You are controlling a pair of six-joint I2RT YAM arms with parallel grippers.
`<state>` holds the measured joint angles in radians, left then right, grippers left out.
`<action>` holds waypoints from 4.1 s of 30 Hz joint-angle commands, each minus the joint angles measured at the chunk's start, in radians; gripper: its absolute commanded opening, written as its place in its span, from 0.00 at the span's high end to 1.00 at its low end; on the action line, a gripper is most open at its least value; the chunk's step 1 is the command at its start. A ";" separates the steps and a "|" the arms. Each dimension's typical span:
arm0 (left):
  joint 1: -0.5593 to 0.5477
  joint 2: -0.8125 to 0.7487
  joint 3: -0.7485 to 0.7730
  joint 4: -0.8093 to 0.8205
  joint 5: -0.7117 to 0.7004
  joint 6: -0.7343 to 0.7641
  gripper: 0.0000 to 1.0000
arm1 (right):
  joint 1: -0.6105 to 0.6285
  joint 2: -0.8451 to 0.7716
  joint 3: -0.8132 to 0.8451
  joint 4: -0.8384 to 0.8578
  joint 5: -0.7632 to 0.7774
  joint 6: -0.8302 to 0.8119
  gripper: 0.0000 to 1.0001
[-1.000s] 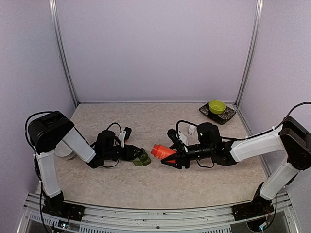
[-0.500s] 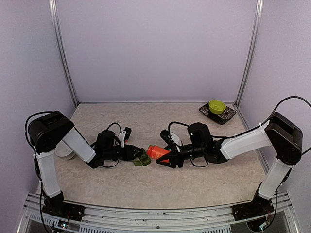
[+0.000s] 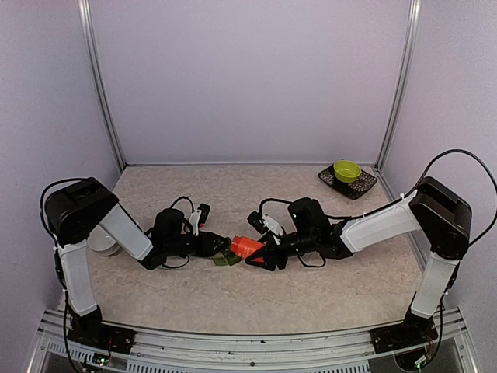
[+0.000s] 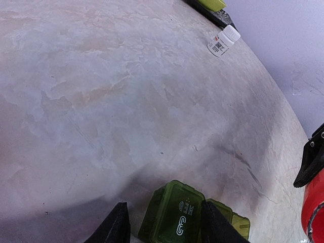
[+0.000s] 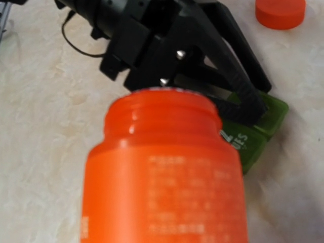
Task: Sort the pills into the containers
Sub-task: Pour the pill into the compartment of the pill container.
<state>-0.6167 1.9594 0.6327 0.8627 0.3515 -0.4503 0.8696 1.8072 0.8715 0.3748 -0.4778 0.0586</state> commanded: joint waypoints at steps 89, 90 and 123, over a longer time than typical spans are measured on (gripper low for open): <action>0.016 0.029 -0.016 -0.044 0.004 -0.016 0.52 | 0.106 0.158 0.470 -0.771 0.318 -0.047 1.00; 0.015 0.029 -0.016 -0.044 0.007 -0.017 0.52 | 0.105 0.159 0.476 -0.783 0.323 -0.045 1.00; 0.019 0.029 -0.016 -0.044 0.007 -0.018 0.52 | 0.117 0.207 0.636 -0.974 0.353 -0.058 1.00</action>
<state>-0.6071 1.9594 0.6289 0.8680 0.3622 -0.4644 0.9695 1.9976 1.4822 -0.5869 -0.1295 0.0116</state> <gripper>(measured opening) 0.476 0.532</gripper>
